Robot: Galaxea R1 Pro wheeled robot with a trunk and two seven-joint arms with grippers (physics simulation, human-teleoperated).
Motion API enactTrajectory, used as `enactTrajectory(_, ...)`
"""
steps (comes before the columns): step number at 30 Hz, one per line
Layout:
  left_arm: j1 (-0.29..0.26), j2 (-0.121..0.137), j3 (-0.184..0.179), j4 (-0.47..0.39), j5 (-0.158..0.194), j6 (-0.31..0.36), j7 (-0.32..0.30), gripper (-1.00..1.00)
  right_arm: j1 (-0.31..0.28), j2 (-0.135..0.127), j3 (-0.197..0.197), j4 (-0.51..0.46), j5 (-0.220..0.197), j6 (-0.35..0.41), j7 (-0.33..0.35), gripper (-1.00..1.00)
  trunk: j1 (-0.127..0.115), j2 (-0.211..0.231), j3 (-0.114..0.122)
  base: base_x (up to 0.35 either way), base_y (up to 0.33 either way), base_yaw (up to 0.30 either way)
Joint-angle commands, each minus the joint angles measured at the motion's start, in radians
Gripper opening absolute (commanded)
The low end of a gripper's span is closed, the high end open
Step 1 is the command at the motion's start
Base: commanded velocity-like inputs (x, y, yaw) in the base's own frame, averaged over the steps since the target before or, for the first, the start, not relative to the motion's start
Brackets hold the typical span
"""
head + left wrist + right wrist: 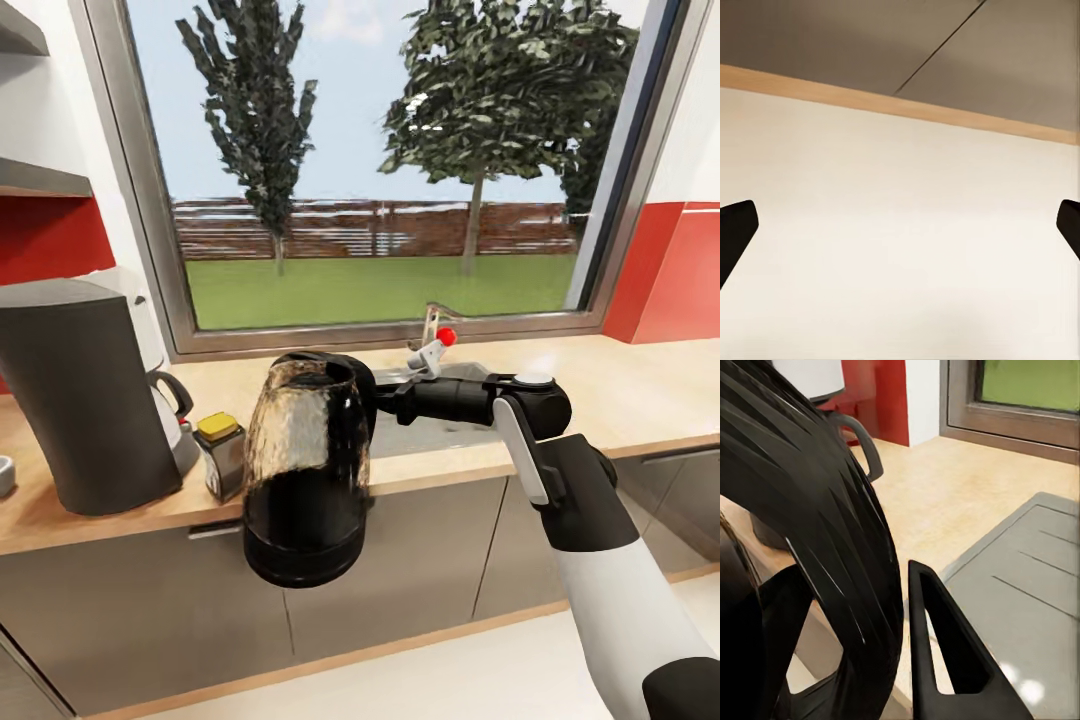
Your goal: Set up a coffee station on the kitchen countertop: keep the coffee maker on the countertop, move the bottle of coffee from the kitchen shelf to the counter next to the coffee maker, place a paper coffee filter on top of the coffee maker, put the saucer next to the coffee maker with the coffee cup on the saucer, and place the electric kettle next to the coffee maker.
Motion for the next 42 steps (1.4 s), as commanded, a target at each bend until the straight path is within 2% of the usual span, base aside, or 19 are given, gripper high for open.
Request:
enactTrajectory(1,-0.001,0.000,0.002,0.001,-0.001,-0.004,-0.003,1.00,-0.001,-0.001,0.001,-0.001,-0.013,0.008,-0.004,-1.00,0.000,-0.001,-0.001,0.049,-0.066,0.000)
enactTrajectory(13,-0.001,0.000,0.002,0.001,-0.001,-0.004,-0.003,1.00,-0.001,-0.001,0.001,-0.001,-0.013,0.008,-0.004,-1.00,0.000,-0.001,-0.001,0.092,-0.066,0.000)
enactTrajectory(42,-0.001,0.000,0.002,0.001,-0.002,-0.004,-0.003,1.00,-0.007,0.007,-0.001,-0.002,-0.010,0.007,-0.012,-1.00,0.000,-0.001,-0.001,0.007,-0.007,0.000)
